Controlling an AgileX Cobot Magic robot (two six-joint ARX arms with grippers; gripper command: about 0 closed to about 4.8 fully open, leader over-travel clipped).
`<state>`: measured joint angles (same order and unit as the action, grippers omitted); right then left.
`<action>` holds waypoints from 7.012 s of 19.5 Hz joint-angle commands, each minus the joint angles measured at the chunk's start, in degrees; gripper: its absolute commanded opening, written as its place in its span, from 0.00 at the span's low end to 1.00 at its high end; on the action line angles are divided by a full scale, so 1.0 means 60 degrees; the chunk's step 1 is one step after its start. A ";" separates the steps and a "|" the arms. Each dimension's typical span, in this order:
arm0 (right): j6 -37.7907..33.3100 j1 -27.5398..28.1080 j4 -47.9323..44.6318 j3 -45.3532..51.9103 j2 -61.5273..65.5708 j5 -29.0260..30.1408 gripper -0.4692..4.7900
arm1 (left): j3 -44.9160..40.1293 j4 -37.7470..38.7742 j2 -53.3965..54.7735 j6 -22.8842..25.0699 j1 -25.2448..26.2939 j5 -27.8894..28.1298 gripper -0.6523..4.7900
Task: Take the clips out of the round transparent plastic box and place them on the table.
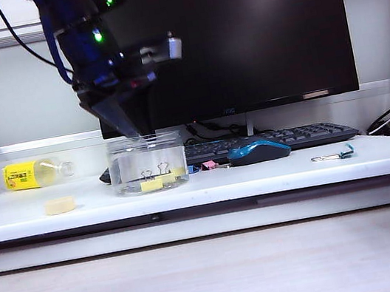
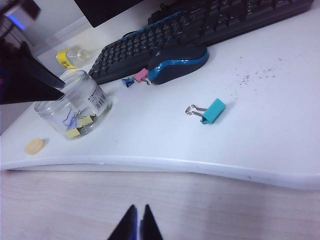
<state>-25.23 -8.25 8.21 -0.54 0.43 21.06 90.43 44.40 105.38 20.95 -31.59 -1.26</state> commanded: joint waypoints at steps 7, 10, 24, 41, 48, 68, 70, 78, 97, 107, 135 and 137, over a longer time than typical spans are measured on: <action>0.0102 0.0000 0.0055 0.0004 0.0011 -0.0087 0.13 | 0.0135 0.0550 0.0211 0.0240 0.0095 -0.0007 0.52; 0.0182 0.0000 0.0062 0.0004 0.0011 -0.0084 0.13 | 0.0135 0.0590 0.0284 0.0324 0.0113 -0.0007 0.52; 0.0211 0.0000 0.0084 0.0004 0.0011 -0.0091 0.13 | 0.0131 0.0783 0.0521 0.0947 0.0186 -0.0004 0.52; 0.0222 0.0000 0.0095 0.0004 0.0011 -0.0317 0.13 | 0.0127 -0.0219 0.1402 0.0874 0.0189 0.0215 0.52; 0.0222 0.0004 0.0095 0.0004 0.0007 -0.0353 0.13 | 0.0131 -0.0707 0.1654 0.0259 0.0189 0.0211 0.51; 0.0219 0.0000 0.0095 0.0004 0.0007 -0.0554 0.13 | 0.1657 0.1308 0.1716 -0.1286 0.0244 0.0328 0.64; 0.0219 0.0000 0.0095 0.0004 0.0011 -0.0554 0.13 | 0.1657 0.1351 0.1840 -0.1537 0.0244 0.0084 0.63; 0.0219 0.0000 0.0098 0.0004 0.0011 -0.0554 0.13 | 0.1657 0.1392 0.2528 -0.1861 0.0248 -0.0561 0.50; 0.0219 0.0004 0.0098 0.0004 0.0011 -0.0554 0.13 | 0.1679 0.1184 0.2517 -0.2175 0.0244 -0.1523 0.33; 0.0215 0.0004 0.0102 0.0004 0.0011 -0.0517 0.13 | 0.1792 0.1300 0.1220 -0.2065 0.0248 -0.0841 0.33; 0.0219 0.0000 0.0098 0.0004 0.0011 -0.0532 0.13 | 0.1785 0.1184 0.1789 -0.3574 0.0226 -0.0903 0.46; 0.0219 0.0000 0.0098 0.0004 0.0011 -0.0532 0.13 | 0.1785 0.1118 0.1883 -0.3606 0.0186 -0.0896 0.46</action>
<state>-24.14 -8.25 8.62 -0.54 0.45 18.00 100.88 51.77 116.29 -0.12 -30.20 -6.50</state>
